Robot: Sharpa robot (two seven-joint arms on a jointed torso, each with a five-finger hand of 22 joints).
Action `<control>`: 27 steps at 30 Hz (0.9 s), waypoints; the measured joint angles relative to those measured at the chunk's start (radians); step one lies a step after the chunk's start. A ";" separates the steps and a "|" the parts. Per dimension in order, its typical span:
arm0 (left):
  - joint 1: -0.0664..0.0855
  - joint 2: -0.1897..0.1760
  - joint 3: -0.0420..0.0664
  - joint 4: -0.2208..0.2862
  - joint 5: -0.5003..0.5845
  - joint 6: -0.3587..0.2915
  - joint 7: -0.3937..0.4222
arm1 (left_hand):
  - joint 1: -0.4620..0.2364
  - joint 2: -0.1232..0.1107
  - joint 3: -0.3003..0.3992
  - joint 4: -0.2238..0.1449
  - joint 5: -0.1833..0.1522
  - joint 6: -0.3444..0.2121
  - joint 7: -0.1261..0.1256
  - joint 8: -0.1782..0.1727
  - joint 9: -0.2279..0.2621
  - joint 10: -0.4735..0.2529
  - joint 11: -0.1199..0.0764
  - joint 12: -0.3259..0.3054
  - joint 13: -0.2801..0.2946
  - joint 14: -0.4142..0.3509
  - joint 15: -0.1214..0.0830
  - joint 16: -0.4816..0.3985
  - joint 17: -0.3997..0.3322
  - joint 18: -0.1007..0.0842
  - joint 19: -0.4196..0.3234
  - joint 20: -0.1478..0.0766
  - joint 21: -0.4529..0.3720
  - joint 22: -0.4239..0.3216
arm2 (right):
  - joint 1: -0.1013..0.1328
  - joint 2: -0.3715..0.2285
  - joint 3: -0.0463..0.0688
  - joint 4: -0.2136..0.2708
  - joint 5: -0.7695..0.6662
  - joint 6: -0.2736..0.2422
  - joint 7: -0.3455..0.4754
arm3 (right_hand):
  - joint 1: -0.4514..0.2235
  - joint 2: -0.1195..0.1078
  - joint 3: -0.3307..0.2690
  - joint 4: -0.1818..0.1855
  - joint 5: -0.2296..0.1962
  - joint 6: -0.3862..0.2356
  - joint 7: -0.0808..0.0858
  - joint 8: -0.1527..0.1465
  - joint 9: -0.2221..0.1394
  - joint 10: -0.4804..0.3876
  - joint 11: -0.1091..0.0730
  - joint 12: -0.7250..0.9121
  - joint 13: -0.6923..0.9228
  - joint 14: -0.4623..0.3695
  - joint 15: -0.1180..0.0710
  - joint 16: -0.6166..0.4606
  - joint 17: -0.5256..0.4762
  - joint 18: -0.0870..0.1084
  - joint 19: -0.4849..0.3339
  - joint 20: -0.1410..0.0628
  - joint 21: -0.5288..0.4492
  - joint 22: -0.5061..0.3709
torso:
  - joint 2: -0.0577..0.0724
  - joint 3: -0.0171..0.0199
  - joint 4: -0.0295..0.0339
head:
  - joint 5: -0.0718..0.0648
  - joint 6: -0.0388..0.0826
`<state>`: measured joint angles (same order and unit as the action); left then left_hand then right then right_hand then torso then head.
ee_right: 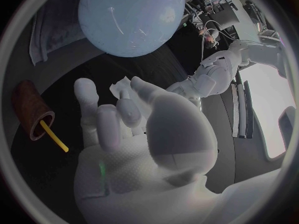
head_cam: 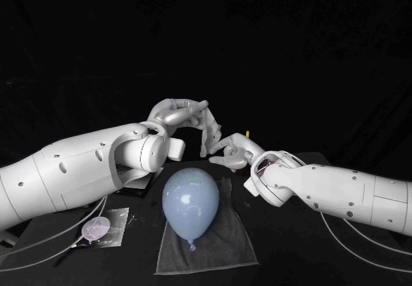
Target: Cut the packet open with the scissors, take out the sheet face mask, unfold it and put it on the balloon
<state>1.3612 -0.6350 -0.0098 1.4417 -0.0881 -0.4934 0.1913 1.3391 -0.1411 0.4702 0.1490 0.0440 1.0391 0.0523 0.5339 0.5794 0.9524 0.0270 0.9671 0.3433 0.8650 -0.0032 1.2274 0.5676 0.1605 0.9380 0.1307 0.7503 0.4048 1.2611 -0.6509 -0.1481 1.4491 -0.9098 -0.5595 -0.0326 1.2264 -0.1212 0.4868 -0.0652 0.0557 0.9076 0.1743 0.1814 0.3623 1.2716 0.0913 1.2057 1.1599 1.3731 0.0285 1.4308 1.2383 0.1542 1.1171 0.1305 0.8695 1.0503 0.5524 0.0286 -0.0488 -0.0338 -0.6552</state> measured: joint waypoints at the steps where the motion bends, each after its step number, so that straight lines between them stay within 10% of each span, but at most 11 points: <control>1: 0.001 0.000 0.000 0.001 0.000 0.000 0.000 | 0.000 0.000 0.000 0.000 0.000 0.000 0.000 0.000 0.000 0.000 0.000 0.000 0.000 0.000 0.000 0.000 0.000 0.000 0.000 0.000 0.000 0.000 | -0.001 0.001 0.000 0.000 -0.003 0.000 0.000 | -0.003 -0.003 -0.004 0.000 0.000 0.000 0.000 0.000 0.000 0.000 0.000 0.000 -0.001 0.000 0.000 0.000 -0.001 0.000 0.000 0.000 0.000 -0.001 | 0.000 0.0002 0.0000 | 0.000 0.000; 18: 0.004 0.009 0.003 0.004 -0.003 -0.008 0.003 | 0.001 0.001 0.000 0.000 0.000 -0.002 0.002 -0.001 0.000 0.000 0.000 0.000 0.000 0.000 0.000 0.000 0.000 0.000 0.000 0.000 0.000 0.000 | -0.006 0.030 0.000 -0.008 -0.022 -0.051 0.008 | -0.025 -0.025 -0.087 0.047 0.000 -0.004 0.001 0.004 -0.002 -0.004 0.004 0.012 0.004 -0.007 0.000 0.000 0.004 -0.001 0.000 0.000 0.000 0.003 | 0.000 0.0001 0.0012 | 0.000 0.002; 27: 0.004 0.010 0.003 0.006 -0.003 -0.010 0.003 | 0.001 0.001 0.000 0.000 0.000 -0.002 0.002 -0.003 0.001 0.000 0.000 0.000 0.000 0.000 0.000 0.000 0.000 0.000 0.000 0.000 0.000 0.000 | -0.006 0.052 0.000 -0.023 -0.009 -0.117 0.024 | -0.027 0.004 -0.104 0.064 0.000 0.006 -0.010 0.012 -0.002 0.006 -0.006 0.024 0.010 0.001 -0.007 0.008 0.011 -0.002 0.019 -0.003 0.015 0.014 | 0.001 0.0001 0.0017 | -0.001 0.005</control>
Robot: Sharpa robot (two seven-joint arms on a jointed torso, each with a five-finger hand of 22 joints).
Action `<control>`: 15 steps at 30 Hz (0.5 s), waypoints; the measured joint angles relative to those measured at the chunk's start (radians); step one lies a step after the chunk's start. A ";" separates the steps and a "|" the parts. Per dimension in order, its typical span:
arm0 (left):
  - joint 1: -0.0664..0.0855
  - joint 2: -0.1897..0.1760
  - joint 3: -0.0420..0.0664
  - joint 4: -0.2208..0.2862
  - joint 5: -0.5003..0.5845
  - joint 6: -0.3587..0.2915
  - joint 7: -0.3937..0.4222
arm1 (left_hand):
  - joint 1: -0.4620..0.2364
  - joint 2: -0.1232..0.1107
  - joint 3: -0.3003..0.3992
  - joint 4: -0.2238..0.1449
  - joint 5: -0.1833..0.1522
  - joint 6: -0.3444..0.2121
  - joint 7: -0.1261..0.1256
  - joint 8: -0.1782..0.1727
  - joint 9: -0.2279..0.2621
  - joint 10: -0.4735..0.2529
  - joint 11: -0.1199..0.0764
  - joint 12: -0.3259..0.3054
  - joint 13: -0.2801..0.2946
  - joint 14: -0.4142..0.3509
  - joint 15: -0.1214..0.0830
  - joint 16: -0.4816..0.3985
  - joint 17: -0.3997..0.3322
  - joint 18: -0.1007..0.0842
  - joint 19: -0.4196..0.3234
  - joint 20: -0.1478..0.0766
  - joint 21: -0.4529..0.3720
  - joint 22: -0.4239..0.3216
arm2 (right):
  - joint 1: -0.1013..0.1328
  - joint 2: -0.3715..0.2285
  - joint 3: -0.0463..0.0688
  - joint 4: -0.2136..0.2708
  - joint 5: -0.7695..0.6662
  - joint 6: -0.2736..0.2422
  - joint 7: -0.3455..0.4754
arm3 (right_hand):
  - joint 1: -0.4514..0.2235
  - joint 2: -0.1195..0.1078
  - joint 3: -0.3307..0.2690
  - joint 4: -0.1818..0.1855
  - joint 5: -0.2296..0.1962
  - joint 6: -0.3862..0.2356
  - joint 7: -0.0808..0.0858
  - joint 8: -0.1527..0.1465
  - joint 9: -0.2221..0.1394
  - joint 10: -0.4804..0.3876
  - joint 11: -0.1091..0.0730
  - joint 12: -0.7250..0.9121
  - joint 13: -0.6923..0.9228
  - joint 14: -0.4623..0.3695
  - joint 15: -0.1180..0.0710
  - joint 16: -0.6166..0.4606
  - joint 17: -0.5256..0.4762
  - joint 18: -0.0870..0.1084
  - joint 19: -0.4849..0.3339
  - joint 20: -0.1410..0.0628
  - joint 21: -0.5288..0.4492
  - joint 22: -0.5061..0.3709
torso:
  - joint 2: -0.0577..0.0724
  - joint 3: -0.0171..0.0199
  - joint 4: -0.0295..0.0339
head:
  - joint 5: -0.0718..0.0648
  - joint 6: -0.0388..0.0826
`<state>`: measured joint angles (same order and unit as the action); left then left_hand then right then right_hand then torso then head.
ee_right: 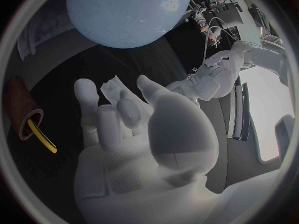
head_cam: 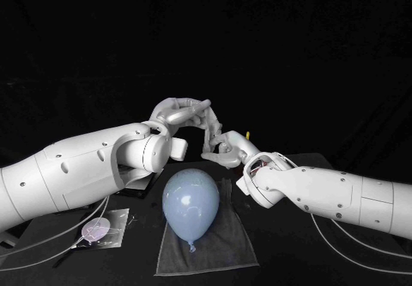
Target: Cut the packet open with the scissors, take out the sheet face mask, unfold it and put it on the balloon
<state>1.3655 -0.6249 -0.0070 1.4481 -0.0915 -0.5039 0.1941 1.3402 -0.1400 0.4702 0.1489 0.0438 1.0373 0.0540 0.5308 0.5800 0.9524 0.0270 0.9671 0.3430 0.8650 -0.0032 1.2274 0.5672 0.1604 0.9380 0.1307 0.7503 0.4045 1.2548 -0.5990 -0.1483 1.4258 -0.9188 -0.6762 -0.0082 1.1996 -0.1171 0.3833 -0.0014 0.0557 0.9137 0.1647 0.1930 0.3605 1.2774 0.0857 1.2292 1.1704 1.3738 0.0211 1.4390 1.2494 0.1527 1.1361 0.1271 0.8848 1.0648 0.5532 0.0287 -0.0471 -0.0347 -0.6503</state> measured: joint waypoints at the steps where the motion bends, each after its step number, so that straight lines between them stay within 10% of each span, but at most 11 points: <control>1: 0.000 0.000 0.000 0.000 0.000 0.000 0.000 | 0.000 0.000 0.000 0.000 0.000 0.000 0.000 0.001 0.000 0.000 0.000 0.000 0.000 0.000 0.000 0.000 0.000 0.000 0.000 0.000 0.000 0.000 | 0.000 0.002 0.000 -0.001 0.002 -0.007 0.001 | 0.001 0.010 -0.002 0.003 0.000 0.000 0.000 0.003 0.000 0.002 -0.002 0.001 0.002 0.000 0.000 0.000 0.003 0.000 0.002 -0.002 0.004 0.003 | 0.000 0.0000 0.0000 | 0.000 0.000; 10: 0.000 0.001 0.000 0.001 0.000 -0.002 0.001 | 0.000 0.000 0.000 0.000 -0.001 -0.002 0.002 0.003 0.001 0.000 0.000 0.000 0.002 -0.004 -0.004 0.004 0.001 0.000 0.000 0.000 0.000 0.000 | 0.000 0.009 0.000 -0.007 0.011 -0.052 0.010 | 0.100 0.121 0.076 -0.022 -0.006 0.107 -0.055 0.088 0.034 0.060 -0.048 0.051 0.055 0.045 -0.038 0.029 0.051 -0.008 0.075 -0.032 0.101 0.070 | 0.000 -0.0003 -0.0005 | 0.001 0.000; 15: 0.000 0.000 0.000 0.000 0.000 -0.003 0.001 | 0.000 0.000 0.000 0.000 -0.002 -0.002 0.002 0.003 0.003 -0.004 -0.004 0.000 0.002 -0.004 -0.004 0.004 0.001 0.000 0.000 0.000 0.000 0.000 | 0.000 0.003 0.000 -0.004 0.011 -0.062 0.010 | 0.108 0.118 0.134 -0.051 -0.014 0.117 -0.060 0.137 0.040 0.093 -0.057 0.071 0.076 0.065 -0.054 0.034 0.058 -0.014 0.098 -0.055 0.139 0.099 | 0.000 -0.0004 -0.0006 | 0.001 0.000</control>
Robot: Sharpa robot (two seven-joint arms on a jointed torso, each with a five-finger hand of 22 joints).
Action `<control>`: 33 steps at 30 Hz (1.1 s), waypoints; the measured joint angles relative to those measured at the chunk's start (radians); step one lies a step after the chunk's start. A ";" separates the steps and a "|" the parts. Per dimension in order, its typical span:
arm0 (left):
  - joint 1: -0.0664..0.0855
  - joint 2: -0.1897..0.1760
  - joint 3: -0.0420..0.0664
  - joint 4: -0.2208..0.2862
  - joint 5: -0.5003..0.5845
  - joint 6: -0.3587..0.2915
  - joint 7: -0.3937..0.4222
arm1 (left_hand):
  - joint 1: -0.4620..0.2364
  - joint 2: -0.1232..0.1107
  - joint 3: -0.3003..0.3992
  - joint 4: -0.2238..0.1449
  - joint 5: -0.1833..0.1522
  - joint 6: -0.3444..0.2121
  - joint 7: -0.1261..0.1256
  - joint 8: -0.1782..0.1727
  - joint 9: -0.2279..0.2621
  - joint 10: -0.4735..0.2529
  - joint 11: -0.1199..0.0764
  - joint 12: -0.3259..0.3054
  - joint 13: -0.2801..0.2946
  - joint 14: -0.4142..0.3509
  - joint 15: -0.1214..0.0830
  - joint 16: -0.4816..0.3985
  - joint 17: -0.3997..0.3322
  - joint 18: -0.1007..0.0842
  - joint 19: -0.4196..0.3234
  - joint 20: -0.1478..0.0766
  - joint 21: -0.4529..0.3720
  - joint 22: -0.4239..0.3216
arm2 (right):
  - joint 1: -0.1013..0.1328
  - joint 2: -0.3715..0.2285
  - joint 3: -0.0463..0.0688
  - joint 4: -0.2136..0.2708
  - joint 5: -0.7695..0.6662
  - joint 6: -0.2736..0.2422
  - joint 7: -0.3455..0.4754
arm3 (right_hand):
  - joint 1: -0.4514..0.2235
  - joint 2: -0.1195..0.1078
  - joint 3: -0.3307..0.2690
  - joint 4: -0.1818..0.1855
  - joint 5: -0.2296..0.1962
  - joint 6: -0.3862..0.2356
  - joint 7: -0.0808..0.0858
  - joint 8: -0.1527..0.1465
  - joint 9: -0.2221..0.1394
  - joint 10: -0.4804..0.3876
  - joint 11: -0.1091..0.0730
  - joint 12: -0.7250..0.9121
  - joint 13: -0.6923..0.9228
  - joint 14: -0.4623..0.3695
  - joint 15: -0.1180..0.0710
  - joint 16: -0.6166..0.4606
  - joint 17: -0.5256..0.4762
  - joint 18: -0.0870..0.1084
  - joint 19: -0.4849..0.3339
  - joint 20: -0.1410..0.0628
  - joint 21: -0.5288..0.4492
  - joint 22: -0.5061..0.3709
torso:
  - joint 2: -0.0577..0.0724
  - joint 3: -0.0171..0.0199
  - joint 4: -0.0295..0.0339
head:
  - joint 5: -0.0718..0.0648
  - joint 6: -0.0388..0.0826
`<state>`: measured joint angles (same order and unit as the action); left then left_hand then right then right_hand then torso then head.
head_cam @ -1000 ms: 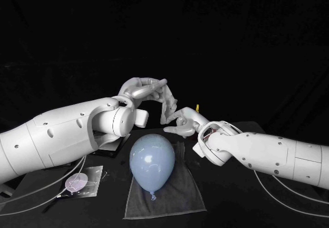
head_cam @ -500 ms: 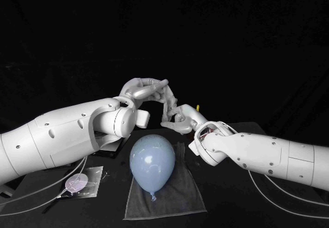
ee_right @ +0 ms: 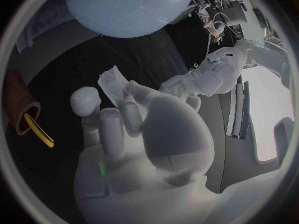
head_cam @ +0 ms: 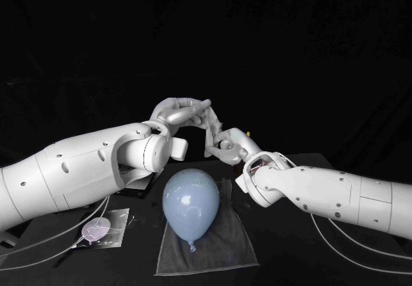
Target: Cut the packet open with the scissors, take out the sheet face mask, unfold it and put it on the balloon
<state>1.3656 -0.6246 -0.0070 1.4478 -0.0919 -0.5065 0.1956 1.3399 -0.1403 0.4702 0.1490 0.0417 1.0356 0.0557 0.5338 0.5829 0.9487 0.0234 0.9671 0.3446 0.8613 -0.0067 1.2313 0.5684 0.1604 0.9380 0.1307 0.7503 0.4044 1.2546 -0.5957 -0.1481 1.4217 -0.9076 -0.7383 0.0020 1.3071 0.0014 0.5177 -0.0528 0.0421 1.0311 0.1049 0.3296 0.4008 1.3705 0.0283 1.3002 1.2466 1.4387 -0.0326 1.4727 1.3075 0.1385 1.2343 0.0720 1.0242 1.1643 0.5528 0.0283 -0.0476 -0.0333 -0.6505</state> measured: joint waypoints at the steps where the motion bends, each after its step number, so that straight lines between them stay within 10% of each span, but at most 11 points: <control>1: 0.000 0.000 0.000 -0.001 0.000 0.000 0.000 | 0.000 0.000 0.000 0.000 0.000 0.000 0.000 0.000 0.000 0.000 0.000 0.000 0.000 0.000 0.000 0.000 0.000 0.000 0.000 0.000 0.000 0.000 | 0.000 -0.002 0.000 0.002 -0.001 -0.001 0.000 | 0.000 0.000 0.009 -0.003 -0.001 0.000 0.000 0.000 0.000 0.002 -0.002 0.000 0.000 0.001 -0.001 0.000 0.000 0.000 0.000 0.000 0.000 0.003 | 0.000 -0.0001 0.0000 | 0.001 -0.001; 14: 0.000 -0.007 0.000 -0.015 0.000 -0.008 0.005 | -0.002 -0.002 0.000 0.000 -0.001 -0.002 0.002 0.000 0.002 0.000 0.000 0.000 0.000 0.000 0.000 0.000 0.000 0.000 0.000 0.000 0.000 0.000 | 0.000 -0.047 0.000 0.044 0.004 0.005 0.011 | -0.006 -0.006 0.042 -0.016 0.005 -0.020 -0.008 0.038 0.000 0.007 -0.007 -0.007 -0.006 0.002 -0.001 0.000 0.003 -0.001 0.000 0.000 -0.001 0.003 | 0.000 -0.0002 -0.0007 | 0.004 -0.003; 23: 0.000 -0.009 0.000 -0.018 0.000 -0.016 0.006 | -0.002 -0.002 0.000 0.000 -0.001 -0.002 0.002 -0.001 0.002 0.000 0.000 0.000 0.001 0.000 0.000 0.000 0.000 0.000 0.000 0.000 0.000 0.000 | -0.005 -0.097 0.000 0.118 0.066 0.053 0.073 | -0.012 -0.012 0.078 -0.041 0.005 -0.069 0.011 0.066 0.071 -0.015 0.008 -0.048 -0.042 -0.016 0.008 -0.014 -0.017 -0.001 -0.038 0.007 -0.059 -0.032 | 0.000 0.0004 -0.0003 | 0.006 -0.012; 33: 0.000 -0.015 -0.001 -0.001 0.000 -0.023 0.004 | -0.001 -0.001 0.003 0.003 0.002 -0.003 0.003 -0.002 0.006 0.000 0.000 0.000 0.001 0.000 0.000 0.000 0.001 0.000 0.000 0.000 0.000 0.001 | -0.009 -0.138 0.001 0.197 0.143 0.139 0.151 | -0.012 -0.012 0.099 -0.061 0.009 -0.097 0.029 0.065 0.065 -0.034 0.021 -0.059 -0.049 -0.028 0.020 -0.019 -0.031 -0.002 -0.060 0.016 -0.081 -0.046 | 0.000 0.0000 -0.0003 | 0.009 -0.020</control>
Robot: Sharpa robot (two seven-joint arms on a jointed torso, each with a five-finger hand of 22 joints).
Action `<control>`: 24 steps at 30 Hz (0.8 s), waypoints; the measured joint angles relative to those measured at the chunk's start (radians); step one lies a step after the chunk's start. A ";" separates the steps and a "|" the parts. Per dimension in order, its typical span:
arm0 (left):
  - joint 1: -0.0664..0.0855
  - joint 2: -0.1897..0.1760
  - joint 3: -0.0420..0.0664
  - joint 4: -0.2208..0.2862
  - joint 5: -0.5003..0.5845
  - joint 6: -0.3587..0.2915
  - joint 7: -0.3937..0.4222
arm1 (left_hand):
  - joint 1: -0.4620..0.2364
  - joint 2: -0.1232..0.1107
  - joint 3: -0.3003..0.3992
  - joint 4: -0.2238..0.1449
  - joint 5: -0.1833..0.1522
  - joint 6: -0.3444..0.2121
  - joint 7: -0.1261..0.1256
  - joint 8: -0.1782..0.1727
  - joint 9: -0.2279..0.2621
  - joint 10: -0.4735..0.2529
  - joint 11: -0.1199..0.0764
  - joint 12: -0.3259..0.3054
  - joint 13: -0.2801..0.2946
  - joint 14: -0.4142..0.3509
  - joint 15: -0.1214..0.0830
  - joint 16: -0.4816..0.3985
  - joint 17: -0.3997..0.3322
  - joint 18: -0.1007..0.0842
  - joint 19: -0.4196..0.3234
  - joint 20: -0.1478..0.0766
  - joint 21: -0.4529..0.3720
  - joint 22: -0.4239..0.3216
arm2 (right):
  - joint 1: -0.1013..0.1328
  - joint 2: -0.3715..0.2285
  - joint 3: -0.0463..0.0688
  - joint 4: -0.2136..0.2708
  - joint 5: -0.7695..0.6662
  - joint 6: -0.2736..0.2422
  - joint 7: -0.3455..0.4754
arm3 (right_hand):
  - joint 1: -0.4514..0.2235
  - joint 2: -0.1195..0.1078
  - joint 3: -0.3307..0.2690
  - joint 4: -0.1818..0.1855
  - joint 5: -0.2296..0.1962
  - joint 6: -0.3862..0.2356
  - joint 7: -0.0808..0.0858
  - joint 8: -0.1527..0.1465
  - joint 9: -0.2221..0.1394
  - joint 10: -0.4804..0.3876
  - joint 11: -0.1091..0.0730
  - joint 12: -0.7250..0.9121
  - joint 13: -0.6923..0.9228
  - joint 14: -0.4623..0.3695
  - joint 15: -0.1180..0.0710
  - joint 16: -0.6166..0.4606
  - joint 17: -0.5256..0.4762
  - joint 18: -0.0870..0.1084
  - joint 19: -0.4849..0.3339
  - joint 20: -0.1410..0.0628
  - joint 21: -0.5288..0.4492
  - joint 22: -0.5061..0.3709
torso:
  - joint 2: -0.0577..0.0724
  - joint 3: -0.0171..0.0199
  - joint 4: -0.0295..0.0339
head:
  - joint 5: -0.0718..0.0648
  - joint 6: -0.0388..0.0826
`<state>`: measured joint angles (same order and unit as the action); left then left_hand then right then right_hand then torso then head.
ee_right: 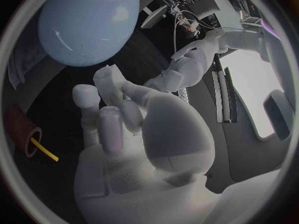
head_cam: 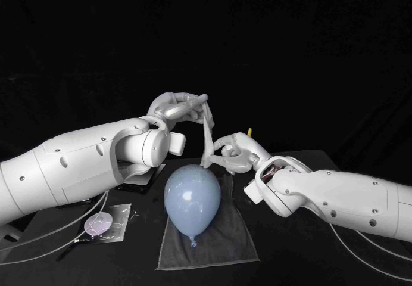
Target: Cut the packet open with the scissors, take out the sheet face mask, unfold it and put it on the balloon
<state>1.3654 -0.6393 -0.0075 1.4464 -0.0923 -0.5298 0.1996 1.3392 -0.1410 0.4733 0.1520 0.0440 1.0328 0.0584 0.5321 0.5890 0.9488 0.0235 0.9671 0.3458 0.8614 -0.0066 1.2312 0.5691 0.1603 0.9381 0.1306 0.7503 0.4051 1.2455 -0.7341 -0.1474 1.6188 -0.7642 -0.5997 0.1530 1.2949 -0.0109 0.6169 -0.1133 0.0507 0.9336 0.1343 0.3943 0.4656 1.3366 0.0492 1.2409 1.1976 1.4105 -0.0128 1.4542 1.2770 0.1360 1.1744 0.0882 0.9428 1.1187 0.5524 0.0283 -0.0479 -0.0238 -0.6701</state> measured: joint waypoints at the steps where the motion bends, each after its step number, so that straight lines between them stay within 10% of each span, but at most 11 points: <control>1: 0.000 0.000 0.000 0.001 0.000 0.000 0.000 | 0.001 0.001 0.000 0.000 0.000 0.001 -0.001 -0.002 0.001 0.000 0.000 0.000 0.000 0.000 0.000 0.000 0.000 0.000 0.000 0.000 0.000 0.000 | 0.000 -0.002 0.000 0.004 0.004 0.007 0.005 | 0.000 0.000 0.000 0.000 0.000 -0.001 0.001 0.000 0.000 -0.002 0.002 0.000 -0.001 0.000 0.000 0.000 0.000 -0.002 -0.002 0.002 0.000 0.000 | 0.000 -0.0002 0.0000 | 0.000 -0.001; 24: 0.000 -0.002 -0.001 0.007 0.000 -0.005 -0.005 | 0.003 0.001 0.000 0.000 0.000 0.003 -0.003 0.002 0.001 0.000 0.000 0.000 0.001 0.000 0.000 0.000 0.000 0.000 0.000 0.000 0.000 0.000 | -0.004 -0.027 0.001 0.047 0.074 0.084 0.054 | -0.003 0.012 0.042 -0.033 0.002 -0.003 -0.004 -0.001 -0.009 -0.002 0.002 0.005 0.011 -0.003 0.004 -0.004 0.011 -0.007 0.002 0.005 0.021 0.022 | 0.000 -0.0007 0.0003 | 0.009 -0.026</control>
<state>1.3650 -0.6413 -0.0080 1.4531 -0.0927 -0.5344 0.1947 1.3422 -0.1401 0.4731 0.1519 0.0439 1.0355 0.0557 0.5339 0.5899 0.9488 0.0235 0.9671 0.3466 0.8615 -0.0065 1.2312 0.5687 0.1603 0.9380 0.1307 0.7503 0.4048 1.2416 -0.7612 -0.1467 1.6661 -0.6904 -0.5155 0.2069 1.2922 0.0007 0.6589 -0.1466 0.0525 0.9305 0.1299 0.3936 0.4566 1.3348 0.0508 1.2459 1.2084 1.4071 -0.0088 1.4505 1.2884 0.1294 1.1768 0.0937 0.9639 1.1408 0.5528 0.0276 -0.0476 -0.0148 -0.6959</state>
